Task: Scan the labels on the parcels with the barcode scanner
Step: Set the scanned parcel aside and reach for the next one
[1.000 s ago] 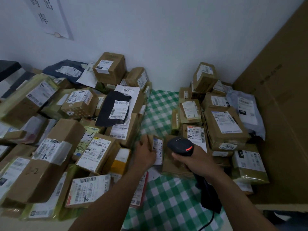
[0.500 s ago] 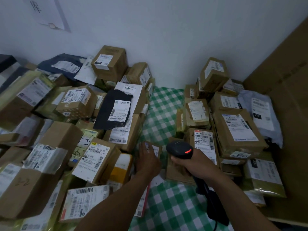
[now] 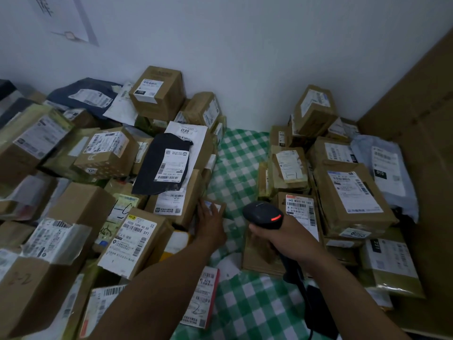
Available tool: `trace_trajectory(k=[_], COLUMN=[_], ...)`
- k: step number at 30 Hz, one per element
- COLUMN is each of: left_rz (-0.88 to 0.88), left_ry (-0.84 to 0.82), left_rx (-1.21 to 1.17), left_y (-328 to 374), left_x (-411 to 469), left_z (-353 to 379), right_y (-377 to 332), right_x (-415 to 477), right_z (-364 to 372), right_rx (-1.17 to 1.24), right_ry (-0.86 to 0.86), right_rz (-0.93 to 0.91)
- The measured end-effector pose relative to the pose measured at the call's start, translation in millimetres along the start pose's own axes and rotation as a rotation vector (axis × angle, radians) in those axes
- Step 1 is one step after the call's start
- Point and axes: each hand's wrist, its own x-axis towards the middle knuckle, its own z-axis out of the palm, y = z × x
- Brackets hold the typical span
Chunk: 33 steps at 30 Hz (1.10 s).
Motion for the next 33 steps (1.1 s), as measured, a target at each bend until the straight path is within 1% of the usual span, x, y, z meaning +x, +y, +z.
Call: trace_trajectory(k=[3, 5, 7, 8, 10, 13, 15, 17, 21, 23, 26, 29, 31, 33], left_rz=[0.031, 0.065, 0.130, 0.150, 0.216, 0.292, 0.278, 0.238, 0.131, 0.107, 0.051, 0.019, 0.020, 0.022], left_ry=[0.038, 0.070, 0.177, 0.203, 0.197, 0.096, -0.027, -0.110, -0.192, -0.219, -0.217, -0.194, -0.116, -0.001], left_rx=[0.018, -0.058, -0.174, -0.249, -0.429, -0.629, -0.782, -0.903, -0.966, -0.983, -1.042, -1.145, -1.194, -1.209], left_y=[-2, 0, 9, 19, 45, 92, 118, 134, 140, 138, 128, 112, 103, 95], left_x=[-4, -8, -15, -23, -40, -76, -92, -98, -100, -102, -109, -120, -131, -138], left_z=[8, 10, 6, 1, -12, -37, -46, -44, -33, -29, -31, -28, -25, -24], right_y=[5, 8, 11, 12, 17, 28, 34, 41, 53, 56, 54, 49, 43, 35], right_x=[-4, -8, -15, -20, -29, -40, -45, -50, -57, -60, -63, -63, -65, -64], right_z=[-7, -16, -27, -33, -44, -62, -72, -78, -79, -76, -70, -59, -50, -44], right_rx=[0.045, 0.081, 0.098, 0.109, 0.151, 0.200, 0.174, 0.148, 0.162, 0.181, 0.183, 0.216, 0.251, 0.255], right_ry=[0.029, 0.056, 0.084, 0.103, 0.139, 0.219, 0.268, 0.291, 0.322, 0.327, 0.355, 0.319, 0.291, 0.273], right_rz=[0.012, 0.014, 0.013, 0.020, 0.046, 0.049, 0.058, 0.083, 0.080, 0.054, 0.000, -0.020, -0.045, -0.076])
